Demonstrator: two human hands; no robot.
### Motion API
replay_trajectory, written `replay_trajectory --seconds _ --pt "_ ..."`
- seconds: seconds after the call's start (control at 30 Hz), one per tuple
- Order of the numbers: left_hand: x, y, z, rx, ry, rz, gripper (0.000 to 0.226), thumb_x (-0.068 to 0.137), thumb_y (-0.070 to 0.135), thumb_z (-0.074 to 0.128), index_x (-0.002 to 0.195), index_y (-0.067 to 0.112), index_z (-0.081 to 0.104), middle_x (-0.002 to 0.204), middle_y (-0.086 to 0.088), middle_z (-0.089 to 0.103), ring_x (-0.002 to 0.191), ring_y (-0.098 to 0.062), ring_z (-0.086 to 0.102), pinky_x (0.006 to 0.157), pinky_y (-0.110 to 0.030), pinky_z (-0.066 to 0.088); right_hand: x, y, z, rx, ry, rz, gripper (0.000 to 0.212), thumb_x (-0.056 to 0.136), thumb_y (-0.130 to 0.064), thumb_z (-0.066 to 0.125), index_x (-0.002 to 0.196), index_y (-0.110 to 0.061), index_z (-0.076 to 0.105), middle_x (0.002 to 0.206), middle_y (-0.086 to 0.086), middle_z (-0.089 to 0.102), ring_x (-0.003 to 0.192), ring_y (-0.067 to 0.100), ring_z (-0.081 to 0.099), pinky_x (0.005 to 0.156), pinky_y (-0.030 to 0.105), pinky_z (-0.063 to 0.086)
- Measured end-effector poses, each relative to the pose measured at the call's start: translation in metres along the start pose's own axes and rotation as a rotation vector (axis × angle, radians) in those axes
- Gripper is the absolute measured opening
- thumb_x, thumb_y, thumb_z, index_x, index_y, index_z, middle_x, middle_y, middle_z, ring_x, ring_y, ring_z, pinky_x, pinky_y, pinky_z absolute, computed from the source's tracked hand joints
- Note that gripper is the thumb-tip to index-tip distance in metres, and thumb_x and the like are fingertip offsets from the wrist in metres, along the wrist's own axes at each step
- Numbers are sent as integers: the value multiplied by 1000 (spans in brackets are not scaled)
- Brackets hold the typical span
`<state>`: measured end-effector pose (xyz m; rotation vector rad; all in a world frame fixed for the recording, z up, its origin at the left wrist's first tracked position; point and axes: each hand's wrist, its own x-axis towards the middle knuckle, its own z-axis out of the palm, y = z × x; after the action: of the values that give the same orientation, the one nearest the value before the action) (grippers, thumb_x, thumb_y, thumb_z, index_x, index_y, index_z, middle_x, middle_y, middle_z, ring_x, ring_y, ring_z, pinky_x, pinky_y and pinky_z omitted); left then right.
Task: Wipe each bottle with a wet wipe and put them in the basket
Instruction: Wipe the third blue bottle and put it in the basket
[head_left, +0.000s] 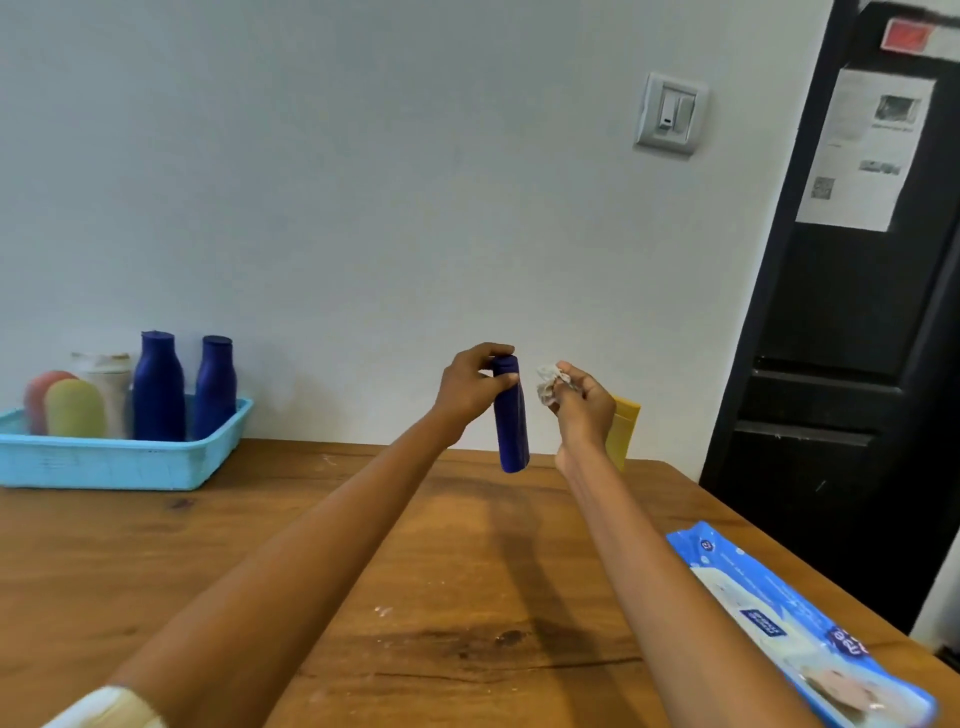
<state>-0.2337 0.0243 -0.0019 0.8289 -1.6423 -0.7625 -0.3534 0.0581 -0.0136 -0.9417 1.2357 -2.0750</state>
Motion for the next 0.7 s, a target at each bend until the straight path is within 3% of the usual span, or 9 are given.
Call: replay_trajectory --seconds 0.1,0.2,0.4,0.57,0.63,0.7 --pt "-23 15 -37 -83 -29 -16 32 89 5 59 120 14 59 112 -5 61 101 -17 57 73 -18 50 -25 -17 20 62 -7 -22 29 88 -1 56 114 -15 58 114 7 62 98 20 62 79 27 53" --pt "-43 29 -74 -97 -16 -17 30 90 6 59 119 13 58 108 -6 61 96 -15 60 71 -19 55 -56 -37 40 76 -65 -81 21 85 -4 62 103 -15 61 106 6 65 92 17 63 79 26 53" --pt "-74 52 -143 -195 121 -30 30 85 9 66 115 13 63 104 -9 67 84 -16 68 72 -20 57 -113 -63 86 -55 -356 -190 16 86 -9 64 97 -19 68 98 -1 70 93 12 66 80 26 55" --pt "-87 58 -178 -268 212 -59 33 82 9 69 115 11 64 98 -4 70 78 -12 70 72 -21 57 -147 -73 111 -280 -468 -367 18 85 -15 66 103 -15 70 94 -4 69 83 5 63 61 7 47" --pt "-88 61 -189 -317 240 -78 31 82 9 69 113 13 65 96 -2 70 77 -11 70 71 -20 56 -151 -76 114 -387 -519 -403 15 84 -14 65 98 -16 71 85 -6 68 69 -2 61 52 4 43" --pt "-88 64 -198 -399 257 -105 28 82 9 68 109 15 66 95 -2 70 78 -13 70 73 -23 57 -149 -75 112 -452 -530 -408 15 84 -12 64 96 -14 71 85 -6 67 66 -4 59 50 3 42"
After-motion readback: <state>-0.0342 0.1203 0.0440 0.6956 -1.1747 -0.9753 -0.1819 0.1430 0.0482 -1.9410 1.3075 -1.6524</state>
